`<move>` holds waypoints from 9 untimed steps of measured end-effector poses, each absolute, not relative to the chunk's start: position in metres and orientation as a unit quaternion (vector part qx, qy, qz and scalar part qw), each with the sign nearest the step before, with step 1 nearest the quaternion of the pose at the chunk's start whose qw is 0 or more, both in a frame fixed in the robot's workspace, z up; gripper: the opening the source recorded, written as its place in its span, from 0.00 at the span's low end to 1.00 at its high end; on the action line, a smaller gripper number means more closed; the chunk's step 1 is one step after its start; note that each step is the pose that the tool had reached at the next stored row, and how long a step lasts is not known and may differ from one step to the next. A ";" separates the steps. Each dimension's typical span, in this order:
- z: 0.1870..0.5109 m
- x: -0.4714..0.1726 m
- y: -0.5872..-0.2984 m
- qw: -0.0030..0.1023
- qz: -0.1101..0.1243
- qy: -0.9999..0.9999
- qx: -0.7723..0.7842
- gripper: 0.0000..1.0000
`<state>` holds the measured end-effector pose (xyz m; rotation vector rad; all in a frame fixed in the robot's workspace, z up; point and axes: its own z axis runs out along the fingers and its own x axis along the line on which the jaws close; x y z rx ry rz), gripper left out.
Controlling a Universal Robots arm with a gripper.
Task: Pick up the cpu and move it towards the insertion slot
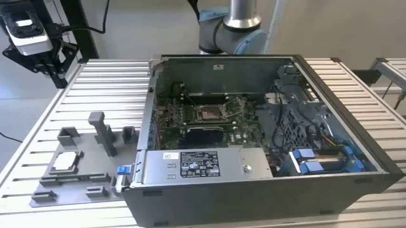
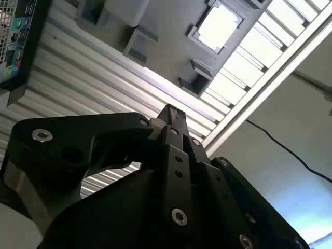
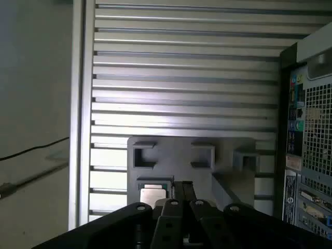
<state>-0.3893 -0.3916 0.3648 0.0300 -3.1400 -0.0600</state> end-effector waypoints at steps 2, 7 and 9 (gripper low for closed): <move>0.365 -0.389 -0.392 0.000 -0.019 -1.000 0.010 0.00; 0.365 -0.390 -0.392 0.000 -0.019 -1.000 0.010 0.00; 0.365 -0.391 -0.392 0.000 -0.019 -1.000 0.010 0.00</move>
